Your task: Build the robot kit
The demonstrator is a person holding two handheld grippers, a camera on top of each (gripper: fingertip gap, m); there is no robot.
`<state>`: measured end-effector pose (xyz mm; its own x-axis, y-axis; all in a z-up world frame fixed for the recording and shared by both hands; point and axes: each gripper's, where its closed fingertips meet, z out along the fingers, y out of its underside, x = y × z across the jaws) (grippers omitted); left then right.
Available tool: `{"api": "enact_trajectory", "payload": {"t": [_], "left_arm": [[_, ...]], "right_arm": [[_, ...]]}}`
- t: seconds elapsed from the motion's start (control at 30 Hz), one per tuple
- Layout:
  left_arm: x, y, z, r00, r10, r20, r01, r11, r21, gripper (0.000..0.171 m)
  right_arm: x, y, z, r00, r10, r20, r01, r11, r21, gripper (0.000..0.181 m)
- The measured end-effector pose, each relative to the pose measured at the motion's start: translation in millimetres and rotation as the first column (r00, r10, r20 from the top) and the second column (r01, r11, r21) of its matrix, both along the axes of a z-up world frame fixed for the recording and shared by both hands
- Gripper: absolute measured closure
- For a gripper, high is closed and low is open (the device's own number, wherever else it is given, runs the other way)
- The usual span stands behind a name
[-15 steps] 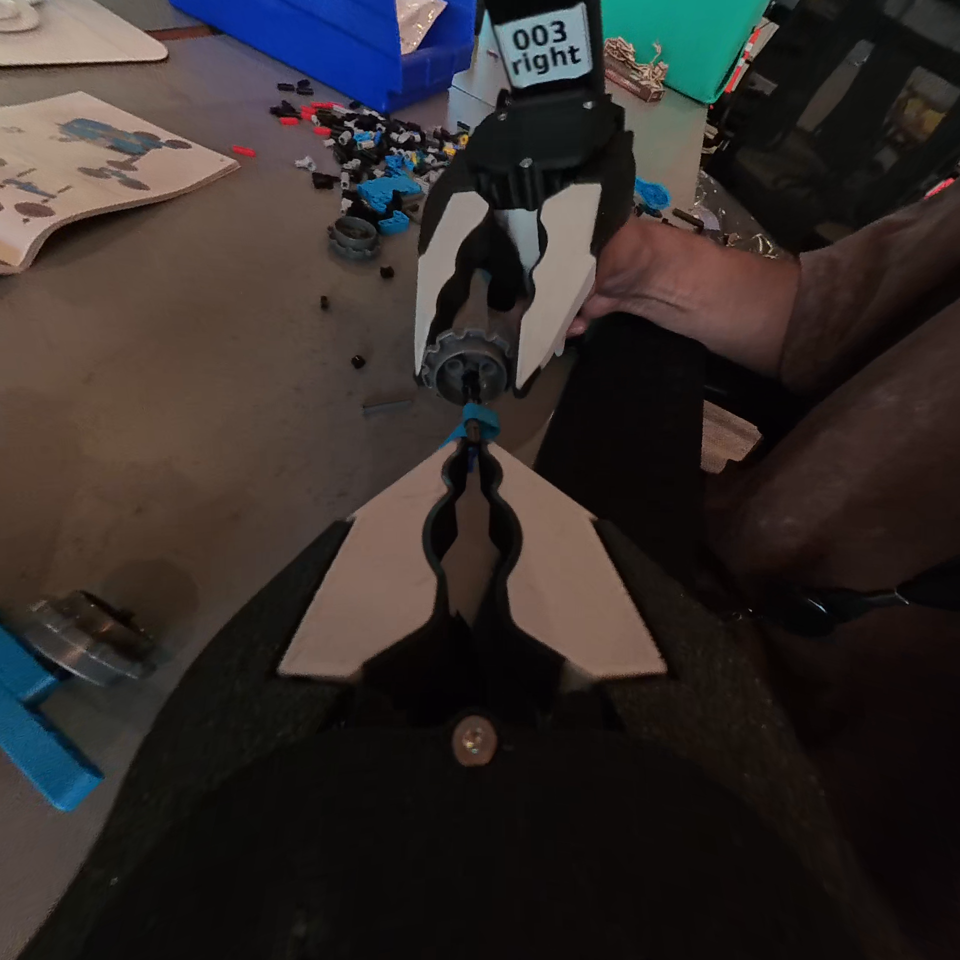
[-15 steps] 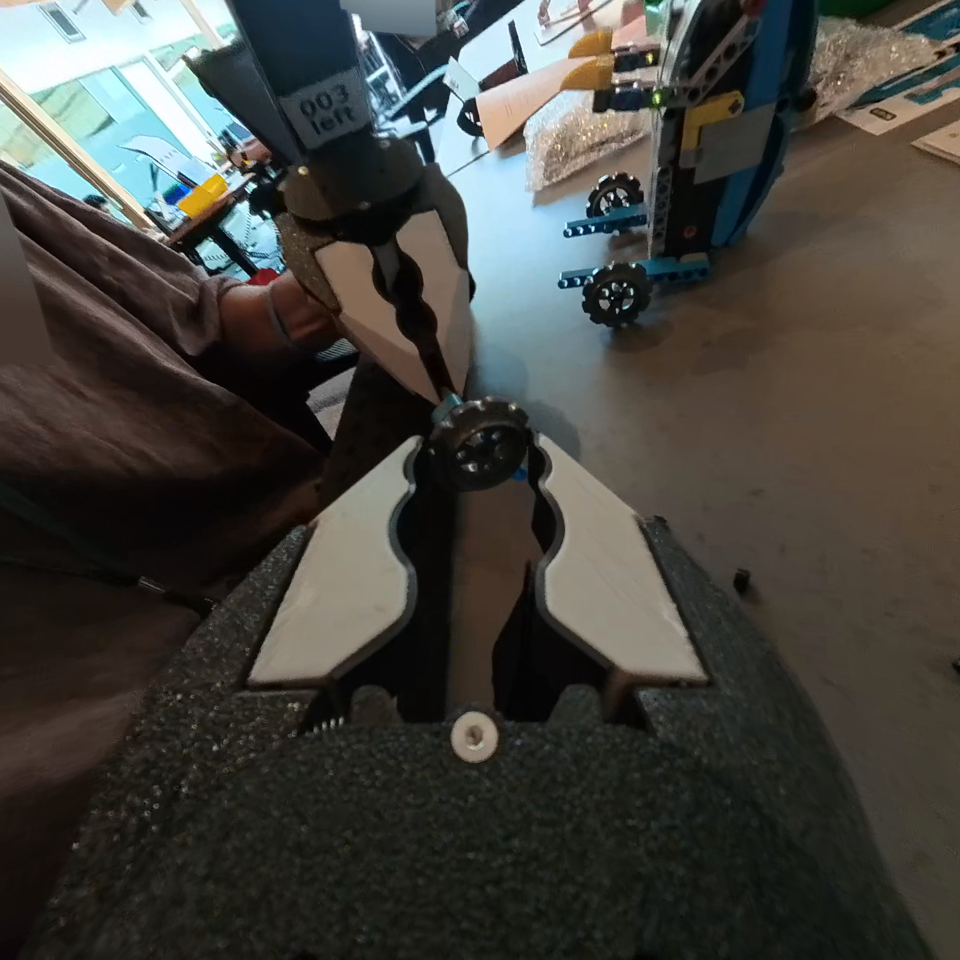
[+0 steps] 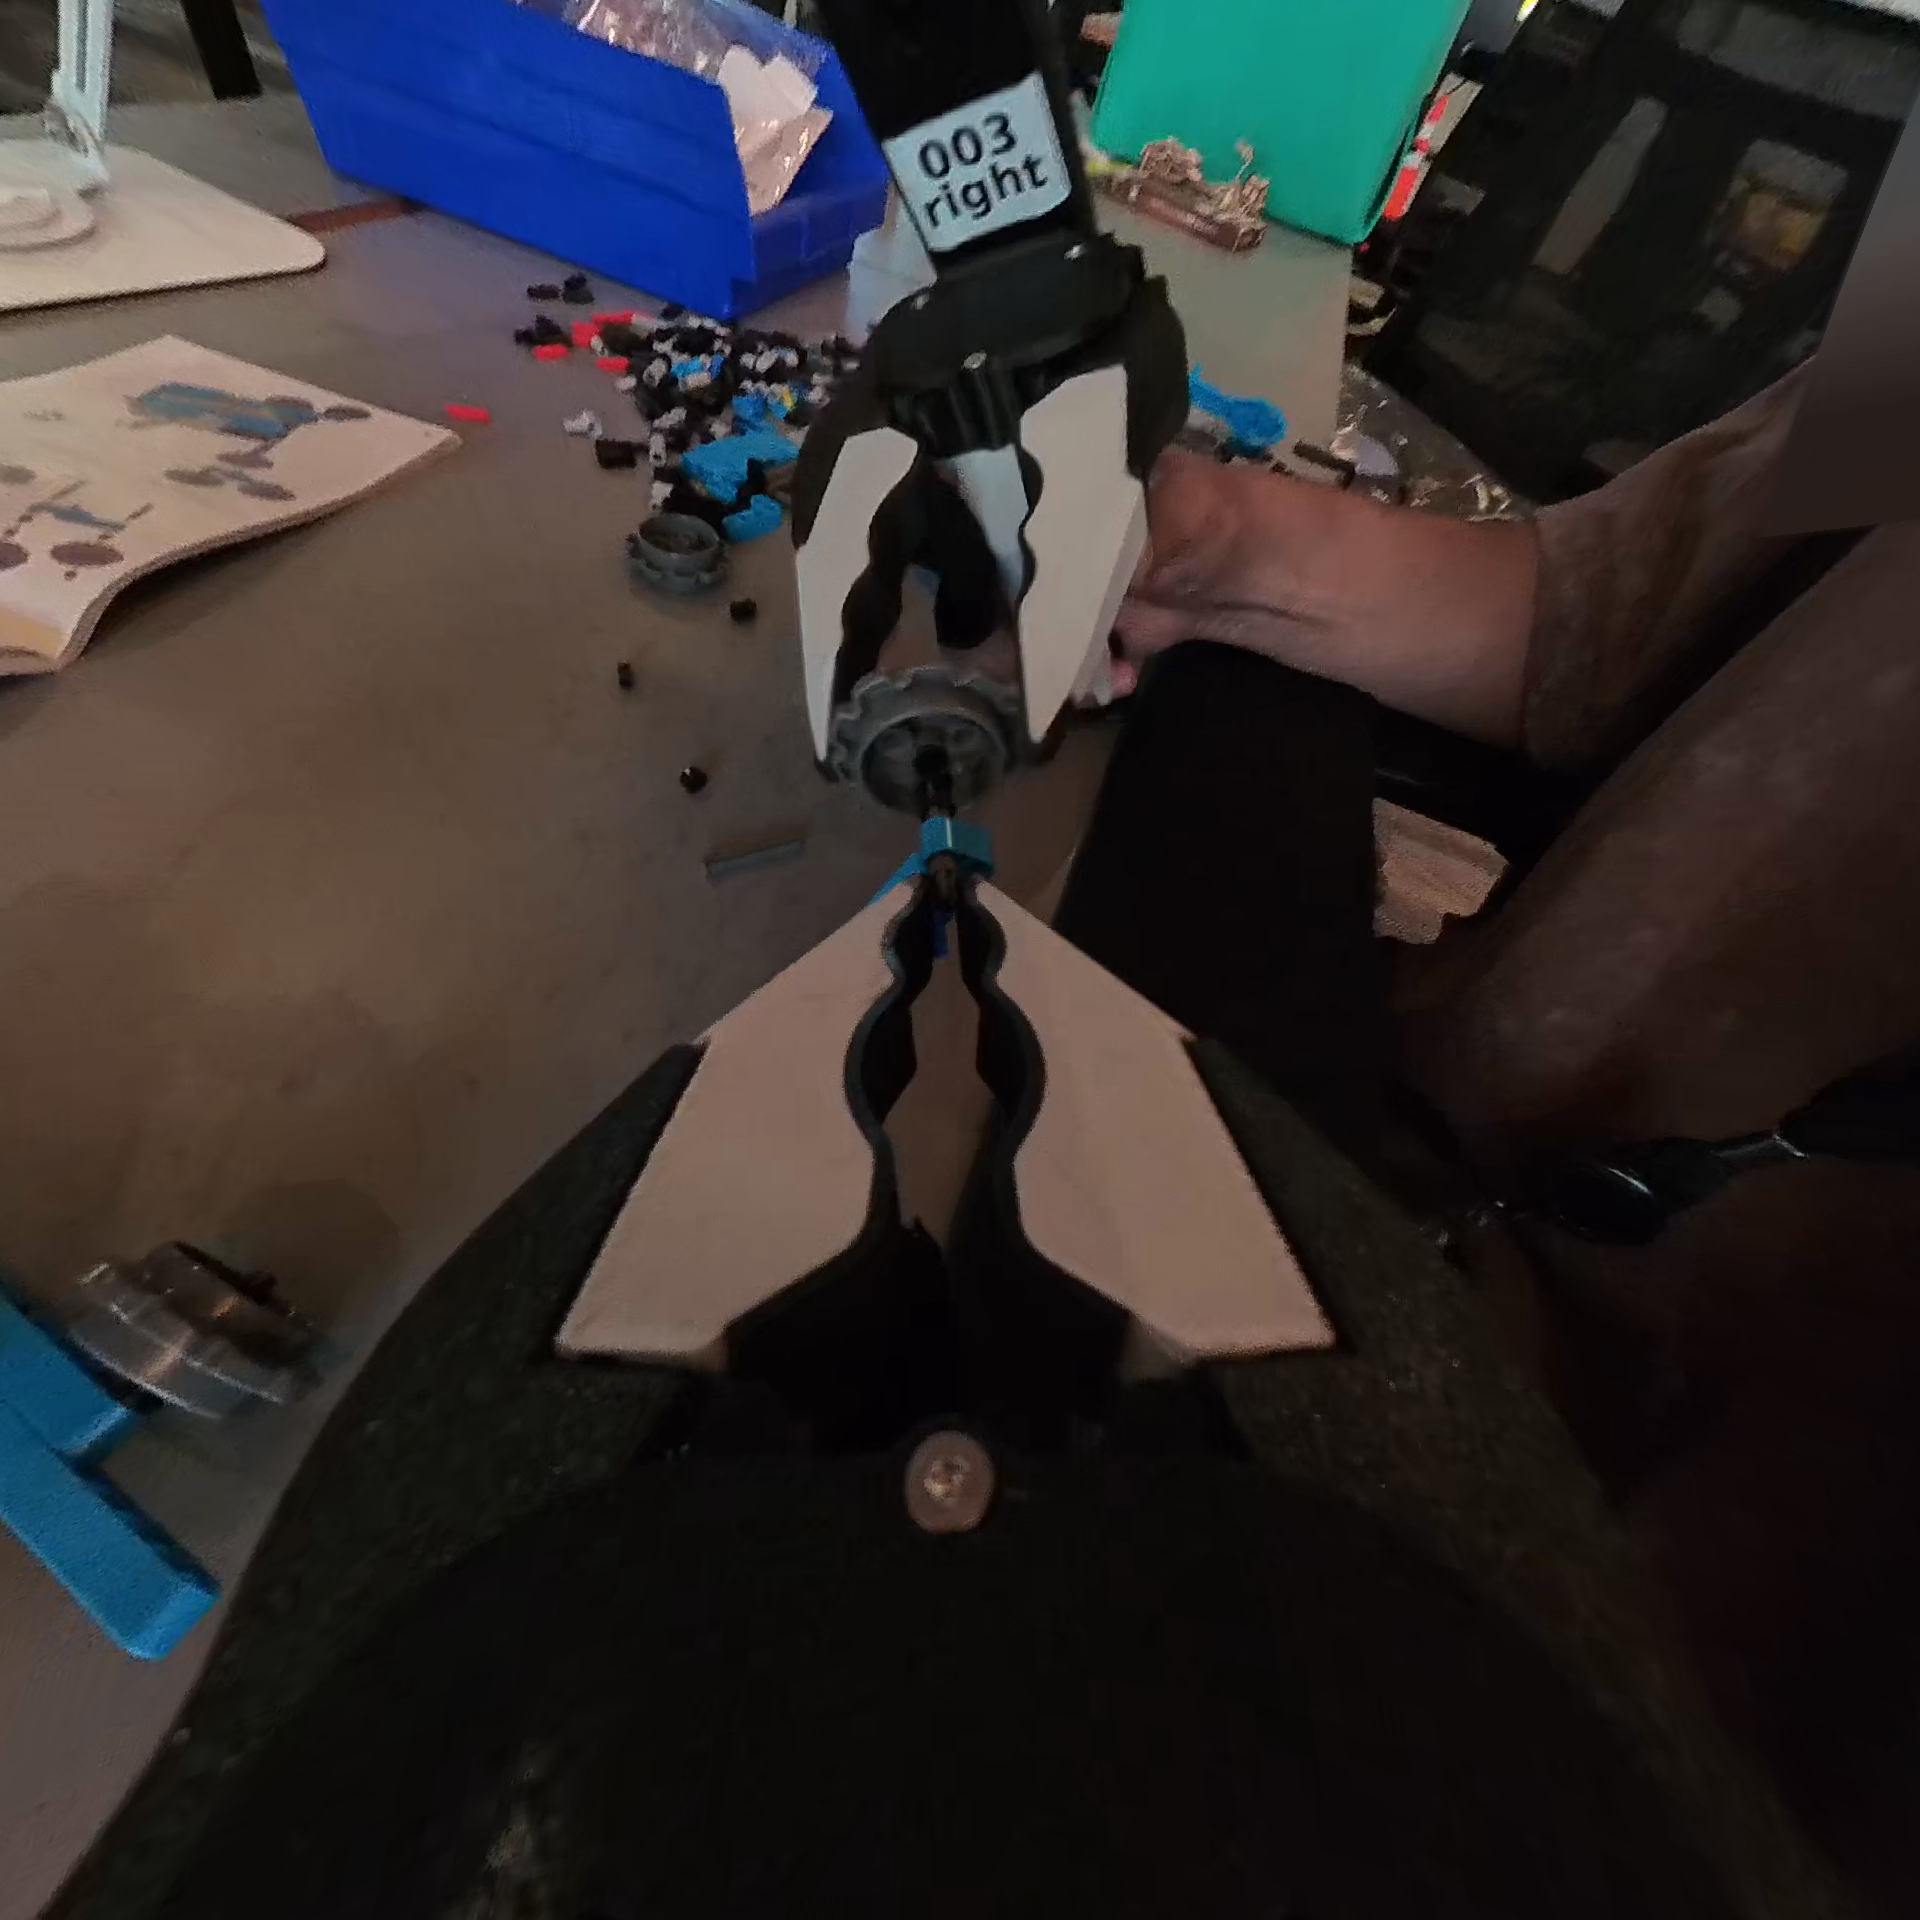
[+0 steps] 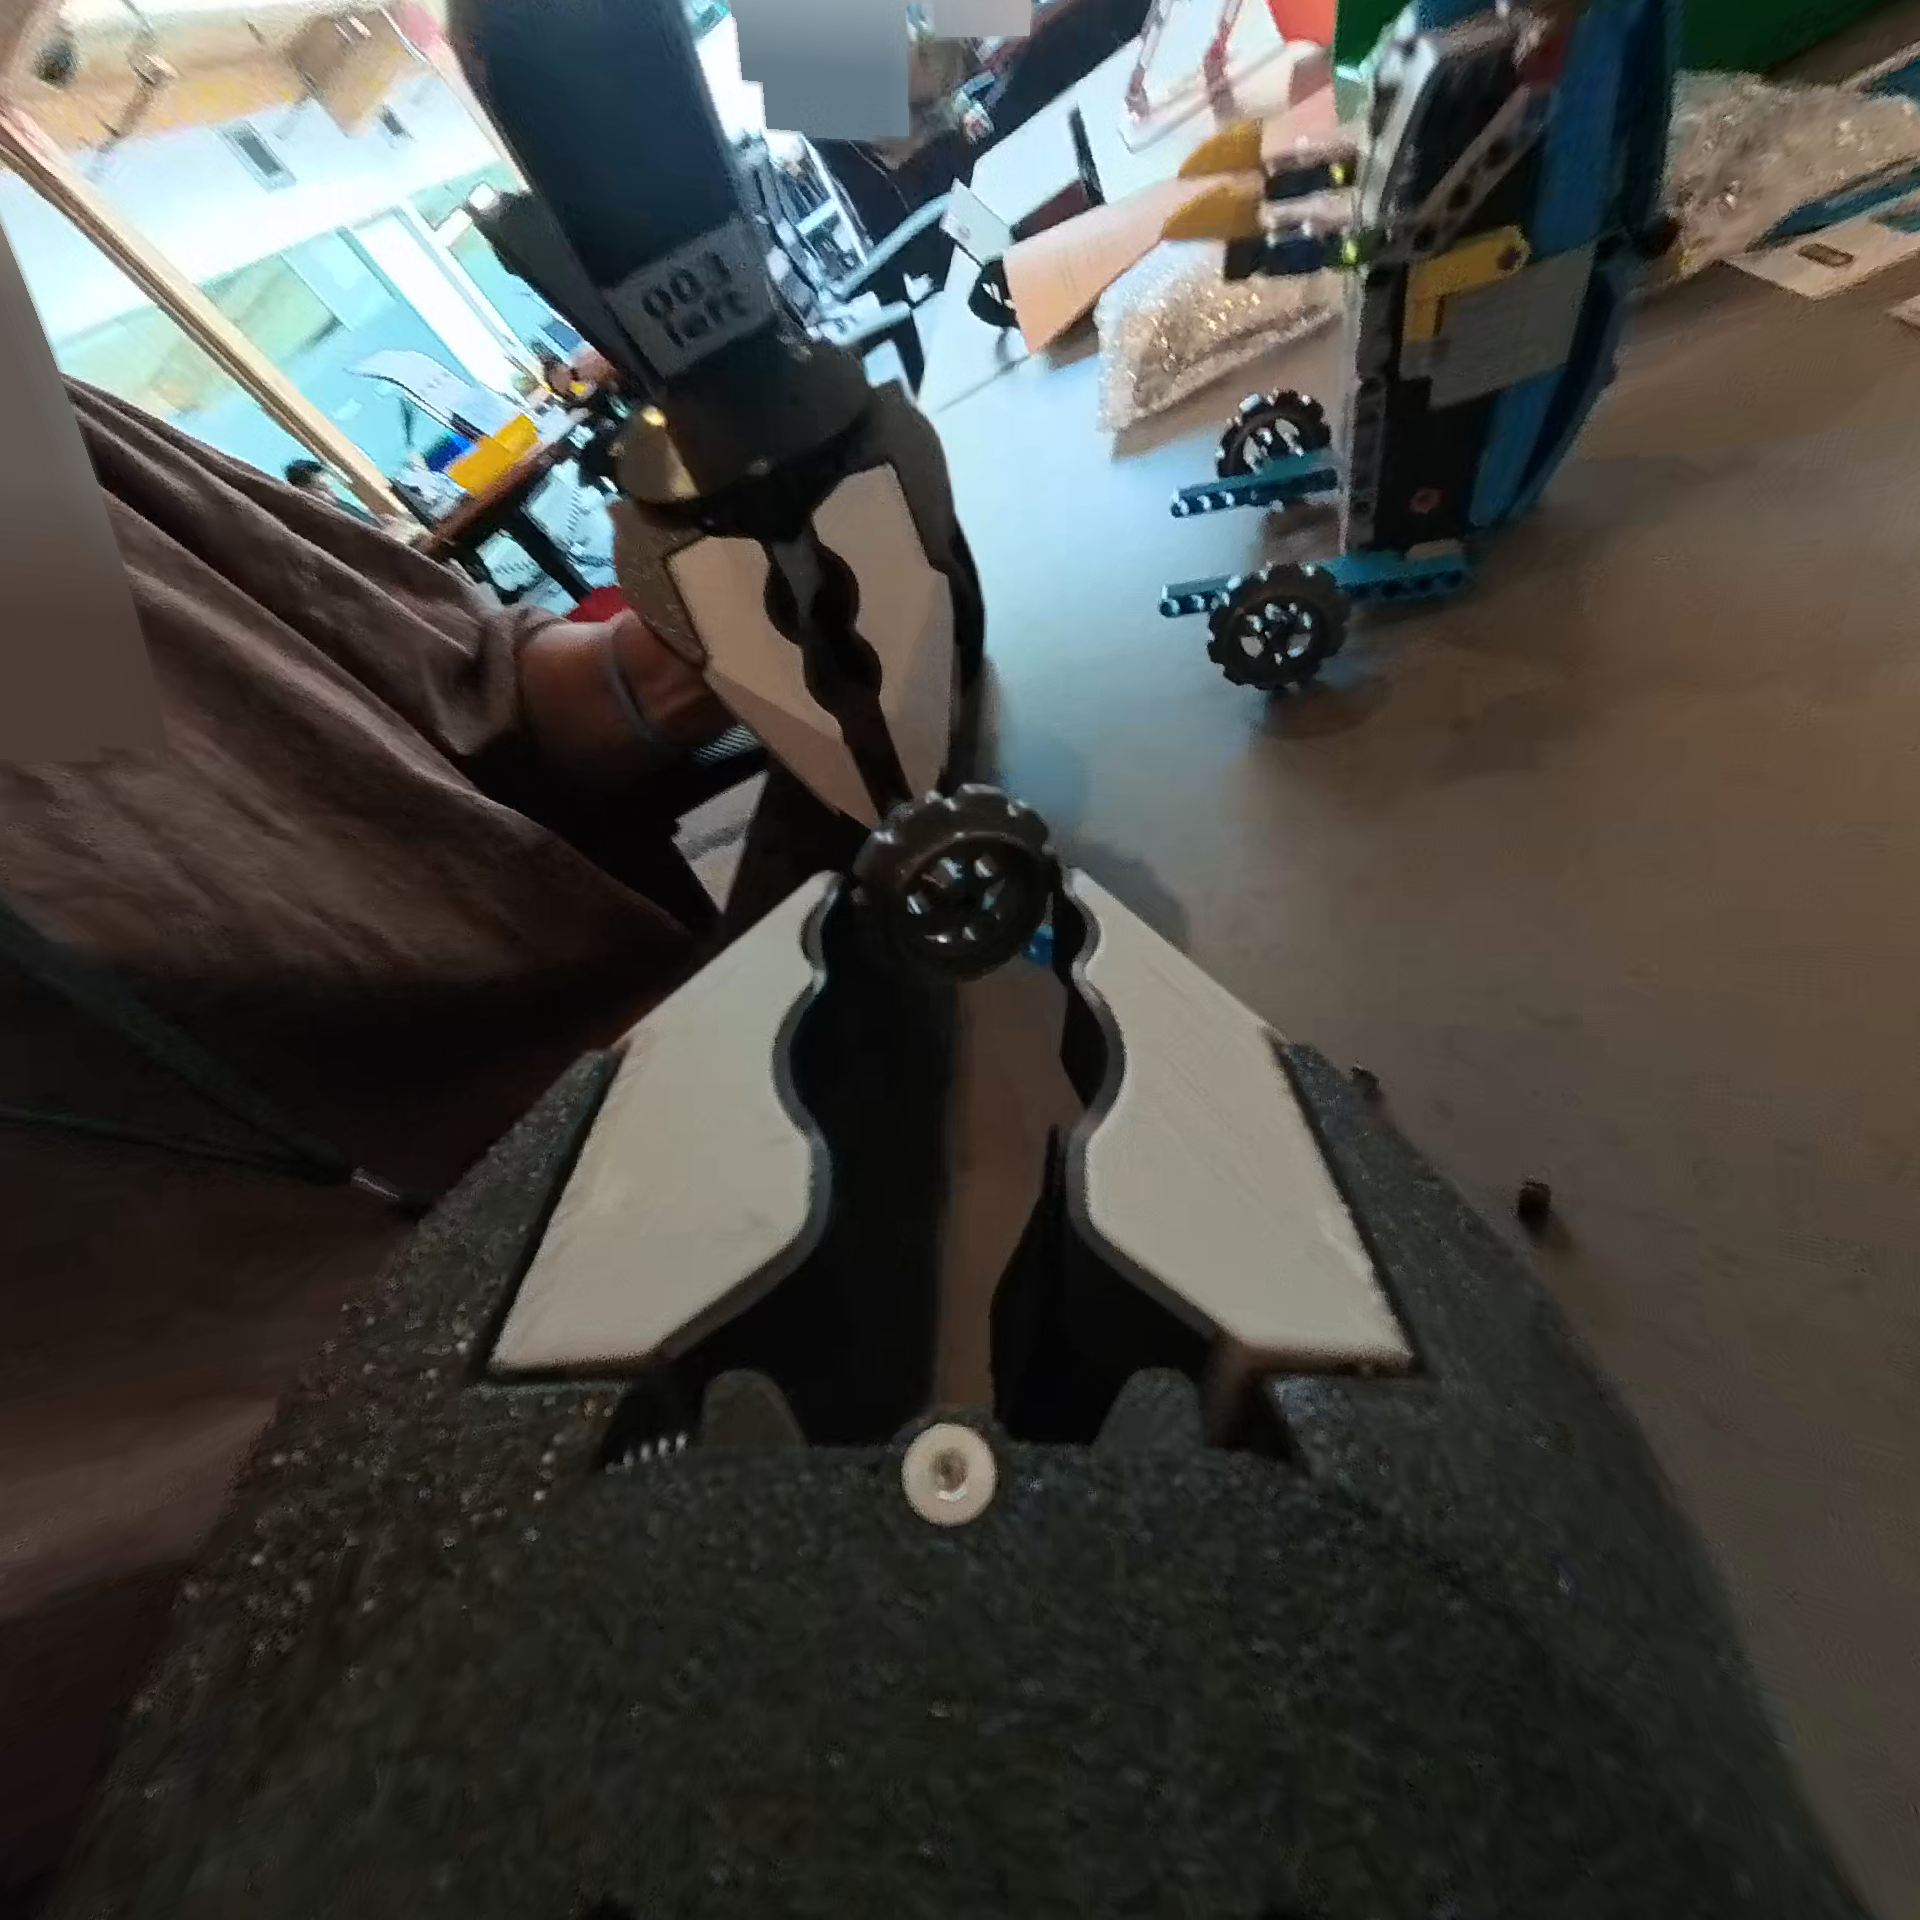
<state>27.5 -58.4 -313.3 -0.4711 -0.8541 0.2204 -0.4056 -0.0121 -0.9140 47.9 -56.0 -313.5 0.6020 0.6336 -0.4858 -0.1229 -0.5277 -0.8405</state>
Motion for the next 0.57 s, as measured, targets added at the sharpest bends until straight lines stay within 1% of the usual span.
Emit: {"api": "enact_trajectory", "payload": {"t": [0.07, 0.1, 0.2, 0.27, 0.33, 0.43, 0.57], "left_arm": [[-2.9, -2.2, 6.6, 0.999, -0.026, 0.033, 0.027, 0.999, -0.026, 0.169], [-3.8, -2.8, 8.9, 0.998, -0.033, 0.046, 0.035, 0.999, -0.032, 0.169], [-4.2, -3.2, 11.3, 0.997, -0.035, 0.063, 0.037, 0.999, -0.031, 0.169], [-4.2, -3.4, 11.3, 0.997, -0.036, 0.062, 0.038, 0.999, -0.032, 0.169], [-3.9, -4.2, 10.0, 0.998, -0.037, 0.059, 0.038, 0.999, -0.020, 0.169], [-3.5, -4.9, 8.6, 0.998, -0.035, 0.058, 0.035, 0.999, -0.003, 0.169], [-3.4, -5.3, 7.0, 0.998, -0.038, 0.053, 0.038, 0.999, 0.000, 0.170]], "right_arm": [[-0.3, -5.1, 13.3, 0.997, 0.034, -0.074, -0.032, 0.999, 0.027, 0.137], [1.2, -6.1, 17.3, 0.993, 0.040, -0.114, -0.038, 0.999, 0.025, 0.130], [-2.1, -9.0, 16.1, 0.978, 0.078, -0.191, -0.086, 0.996, -0.030, 0.117], [-6.2, -9.5, 18.0, 0.978, 0.092, -0.189, -0.096, 0.995, -0.013, 0.123], [-6.0, -8.2, 20.6, 0.982, 0.082, -0.173, -0.081, 0.997, 0.012, 0.141], [-6.3, -10.1, 17.6, 0.986, 0.086, -0.142, -0.086, 0.996, 0.006, 0.141], [-6.6, -8.0, 18.5, 0.986, 0.078, -0.149, -0.078, 0.997, 0.007, 0.141]]}}
